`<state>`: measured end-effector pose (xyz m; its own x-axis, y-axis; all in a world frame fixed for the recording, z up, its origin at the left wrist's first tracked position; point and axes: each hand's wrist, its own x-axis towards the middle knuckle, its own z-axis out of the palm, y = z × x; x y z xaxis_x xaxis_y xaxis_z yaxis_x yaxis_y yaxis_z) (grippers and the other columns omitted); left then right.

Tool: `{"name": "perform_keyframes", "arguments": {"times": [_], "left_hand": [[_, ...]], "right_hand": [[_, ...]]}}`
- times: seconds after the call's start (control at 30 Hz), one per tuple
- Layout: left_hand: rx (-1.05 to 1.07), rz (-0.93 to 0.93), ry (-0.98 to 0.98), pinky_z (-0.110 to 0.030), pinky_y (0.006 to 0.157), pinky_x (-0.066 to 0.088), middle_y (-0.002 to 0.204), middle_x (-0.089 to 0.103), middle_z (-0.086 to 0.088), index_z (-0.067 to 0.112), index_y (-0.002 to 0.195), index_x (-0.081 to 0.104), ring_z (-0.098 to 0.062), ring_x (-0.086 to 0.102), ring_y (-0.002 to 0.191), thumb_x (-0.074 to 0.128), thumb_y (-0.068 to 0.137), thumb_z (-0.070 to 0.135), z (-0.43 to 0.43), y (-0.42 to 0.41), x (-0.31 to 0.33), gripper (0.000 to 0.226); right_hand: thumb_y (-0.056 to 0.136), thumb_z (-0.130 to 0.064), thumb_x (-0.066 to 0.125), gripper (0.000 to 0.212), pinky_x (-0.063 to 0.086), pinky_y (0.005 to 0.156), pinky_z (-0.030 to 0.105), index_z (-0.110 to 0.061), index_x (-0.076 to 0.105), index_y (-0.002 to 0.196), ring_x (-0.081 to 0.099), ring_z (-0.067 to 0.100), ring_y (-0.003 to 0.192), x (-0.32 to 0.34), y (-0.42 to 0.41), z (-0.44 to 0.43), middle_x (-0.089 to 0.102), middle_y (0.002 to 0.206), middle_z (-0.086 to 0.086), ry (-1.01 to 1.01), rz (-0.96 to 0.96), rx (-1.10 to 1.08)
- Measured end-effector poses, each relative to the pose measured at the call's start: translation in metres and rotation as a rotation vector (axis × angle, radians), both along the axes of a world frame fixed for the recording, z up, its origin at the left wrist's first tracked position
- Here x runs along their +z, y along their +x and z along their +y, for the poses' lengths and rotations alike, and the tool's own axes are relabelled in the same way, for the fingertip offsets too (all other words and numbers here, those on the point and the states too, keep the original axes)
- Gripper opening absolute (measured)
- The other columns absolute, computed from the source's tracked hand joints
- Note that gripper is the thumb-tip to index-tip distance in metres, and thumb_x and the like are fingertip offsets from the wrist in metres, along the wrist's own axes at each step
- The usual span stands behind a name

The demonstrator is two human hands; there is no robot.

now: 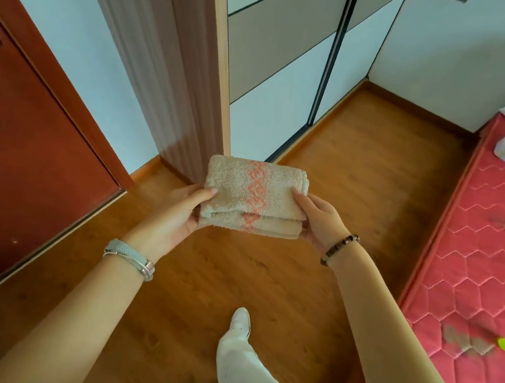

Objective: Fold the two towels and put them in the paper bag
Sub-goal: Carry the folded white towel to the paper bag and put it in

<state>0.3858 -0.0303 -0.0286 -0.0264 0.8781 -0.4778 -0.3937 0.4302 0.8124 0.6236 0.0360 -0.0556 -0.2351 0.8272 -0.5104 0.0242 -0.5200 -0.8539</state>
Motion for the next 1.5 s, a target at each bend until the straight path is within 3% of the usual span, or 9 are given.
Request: {"name": "perform_keyframes", "arguments": {"times": [0.13, 0.33, 0.5, 0.63, 0.77, 0.87, 1.0, 1.17, 1.5], "left_hand": [[-0.065, 0.002, 0.002, -0.017, 0.049, 0.052, 0.056, 0.067, 0.002, 0.002, 0.112, 0.06, -0.004, 0.065, 0.05, 0.05, 0.1, 0.005, 0.068, 0.0, 0.004, 0.016], [-0.215, -0.002, 0.024, -0.019, 0.054, 0.053, 0.057, 0.065, 0.005, 0.001, 0.119, 0.056, -0.004, 0.065, 0.054, 0.051, 0.1, 0.008, 0.155, 0.022, -0.001, 0.021], [-0.338, 0.027, 0.005, -0.024, 0.067, 0.059, 0.075, 0.074, 0.001, 0.005, 0.121, 0.062, -0.008, 0.072, 0.072, 0.055, 0.098, 0.012, 0.213, 0.049, -0.01, 0.025], [-0.442, 0.061, 0.005, -0.038, 0.093, 0.056, 0.125, 0.068, -0.014, 0.009, 0.128, 0.065, -0.029, 0.064, 0.115, 0.064, 0.094, 0.02, 0.259, 0.081, -0.016, 0.035], [-0.562, 0.081, 0.025, -0.047, 0.108, 0.046, 0.132, 0.064, -0.019, 0.014, 0.128, 0.067, -0.033, 0.06, 0.125, 0.066, 0.094, 0.024, 0.301, 0.119, -0.023, 0.036], [-0.648, 0.07, 0.04, -0.044, 0.102, 0.05, 0.127, 0.069, -0.012, 0.013, 0.13, 0.064, -0.029, 0.064, 0.12, 0.065, 0.092, 0.025, 0.327, 0.144, -0.029, 0.039], [-0.73, 0.048, 0.034, -0.034, 0.091, 0.057, 0.125, 0.07, -0.011, 0.012, 0.13, 0.063, -0.023, 0.068, 0.113, 0.063, 0.093, 0.023, 0.372, 0.178, -0.031, 0.039], [-0.82, 0.042, 0.039, -0.032, 0.087, 0.058, 0.116, 0.074, -0.009, 0.012, 0.122, 0.067, -0.02, 0.071, 0.103, 0.059, 0.097, 0.017, 0.438, 0.218, -0.029, 0.026], [-0.952, 0.058, 0.062, -0.023, 0.071, 0.06, 0.108, 0.073, -0.007, 0.011, 0.116, 0.068, -0.016, 0.069, 0.093, 0.059, 0.098, 0.014, 0.544, 0.283, -0.021, 0.021]], "right_hand": [[0.096, -0.038, 0.055, 0.028, 0.057, 0.063, 0.027, -0.016, 0.061, 0.113, 0.067, 0.016, 0.088, 0.0, 0.003, 0.045, 0.067, 0.108, 0.004, 0.019, 0.038, -0.08], [0.096, -0.038, 0.054, 0.023, 0.057, 0.064, 0.028, -0.018, 0.062, 0.107, 0.067, 0.015, 0.085, 0.0, 0.029, 0.103, 0.067, 0.102, 0.003, 0.002, 0.063, -0.204], [0.096, -0.038, 0.056, 0.028, 0.061, 0.07, 0.031, -0.013, 0.062, 0.109, 0.067, 0.018, 0.086, -0.004, 0.058, 0.128, 0.067, 0.104, 0.007, -0.03, 0.083, -0.324], [0.094, -0.038, 0.058, 0.04, 0.054, 0.094, 0.048, -0.007, 0.06, 0.121, 0.065, 0.026, 0.104, -0.004, 0.09, 0.141, 0.065, 0.123, 0.015, -0.046, 0.096, -0.455], [0.095, -0.037, 0.057, 0.04, 0.058, 0.085, 0.041, -0.007, 0.059, 0.121, 0.066, 0.024, 0.1, -0.004, 0.123, 0.153, 0.066, 0.117, 0.013, -0.028, 0.102, -0.565], [0.095, -0.037, 0.057, 0.041, 0.06, 0.078, 0.035, -0.006, 0.058, 0.123, 0.067, 0.02, 0.092, -0.007, 0.141, 0.161, 0.066, 0.11, 0.01, -0.016, 0.112, -0.628], [0.094, -0.037, 0.059, 0.049, 0.054, 0.094, 0.049, 0.0, 0.057, 0.126, 0.063, 0.028, 0.102, -0.009, 0.163, 0.184, 0.063, 0.116, 0.015, 0.008, 0.097, -0.737], [0.096, -0.035, 0.057, 0.042, 0.06, 0.077, 0.034, -0.003, 0.059, 0.123, 0.066, 0.022, 0.094, -0.005, 0.183, 0.224, 0.066, 0.108, 0.01, 0.023, 0.103, -0.866], [0.097, -0.032, 0.056, 0.025, 0.061, 0.075, 0.032, -0.011, 0.062, 0.11, 0.069, 0.016, 0.087, 0.007, 0.22, 0.3, 0.068, 0.103, 0.004, 0.057, 0.072, -1.014]]}}
